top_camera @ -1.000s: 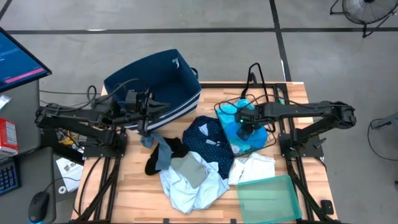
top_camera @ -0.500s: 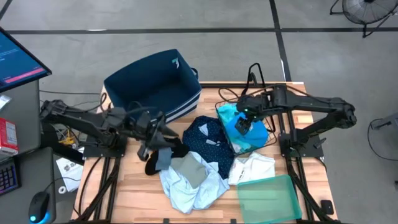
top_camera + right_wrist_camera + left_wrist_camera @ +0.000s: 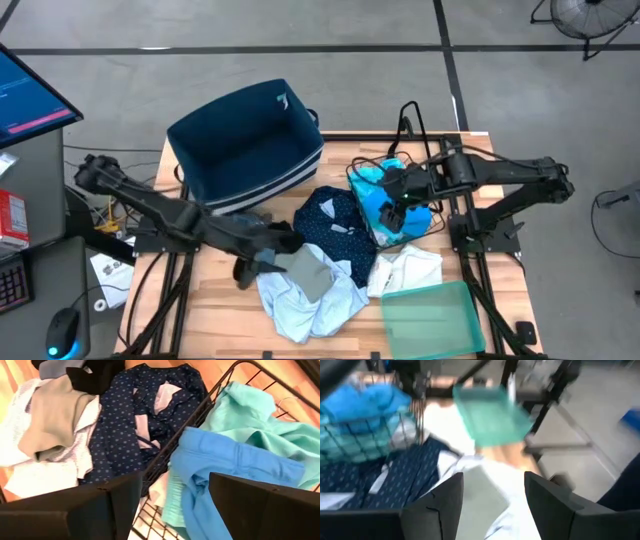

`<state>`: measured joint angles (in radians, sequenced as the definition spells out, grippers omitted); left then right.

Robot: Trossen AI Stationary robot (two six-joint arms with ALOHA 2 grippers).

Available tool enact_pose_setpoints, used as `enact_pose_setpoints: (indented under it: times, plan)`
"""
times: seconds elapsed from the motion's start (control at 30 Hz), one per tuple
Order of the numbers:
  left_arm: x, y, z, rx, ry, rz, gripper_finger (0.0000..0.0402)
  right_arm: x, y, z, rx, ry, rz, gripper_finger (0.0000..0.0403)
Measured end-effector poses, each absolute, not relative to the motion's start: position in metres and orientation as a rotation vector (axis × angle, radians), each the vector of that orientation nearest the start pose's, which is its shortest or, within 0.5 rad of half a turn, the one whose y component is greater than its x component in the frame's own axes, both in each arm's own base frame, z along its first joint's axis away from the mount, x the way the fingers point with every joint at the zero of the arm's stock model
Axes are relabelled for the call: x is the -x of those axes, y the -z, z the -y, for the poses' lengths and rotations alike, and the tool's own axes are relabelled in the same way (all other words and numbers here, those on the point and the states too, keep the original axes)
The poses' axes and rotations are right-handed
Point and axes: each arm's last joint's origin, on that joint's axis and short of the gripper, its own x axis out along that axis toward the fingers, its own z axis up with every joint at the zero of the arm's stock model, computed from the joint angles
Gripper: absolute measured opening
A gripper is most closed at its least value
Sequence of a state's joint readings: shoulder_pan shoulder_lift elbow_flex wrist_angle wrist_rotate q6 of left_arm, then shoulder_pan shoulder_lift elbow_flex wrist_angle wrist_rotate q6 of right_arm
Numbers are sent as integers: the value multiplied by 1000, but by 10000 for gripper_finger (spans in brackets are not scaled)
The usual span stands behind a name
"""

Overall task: Pick & Place Cloths
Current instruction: Put the gray sock into the green bin

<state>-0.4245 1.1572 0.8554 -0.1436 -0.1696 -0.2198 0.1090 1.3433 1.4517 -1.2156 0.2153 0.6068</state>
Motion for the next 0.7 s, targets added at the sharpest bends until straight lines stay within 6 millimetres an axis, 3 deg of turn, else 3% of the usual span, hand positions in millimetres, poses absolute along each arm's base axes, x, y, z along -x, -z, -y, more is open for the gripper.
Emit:
enact_pose_setpoints:
  times: [0.23, 0.43, 0.7]
  plan:
    - [-264, -237, 113, -15, 181, -626, 193, -238, -361, -39, -369, 374, -1016, 225]
    - [-282, -207, 122, -56, 180, -668, 193, -235, -362, -54, -350, 363, -1005, 225]
    - [-298, -196, 127, -184, 151, -575, 192, -230, -362, -72, -302, 351, -980, 225]
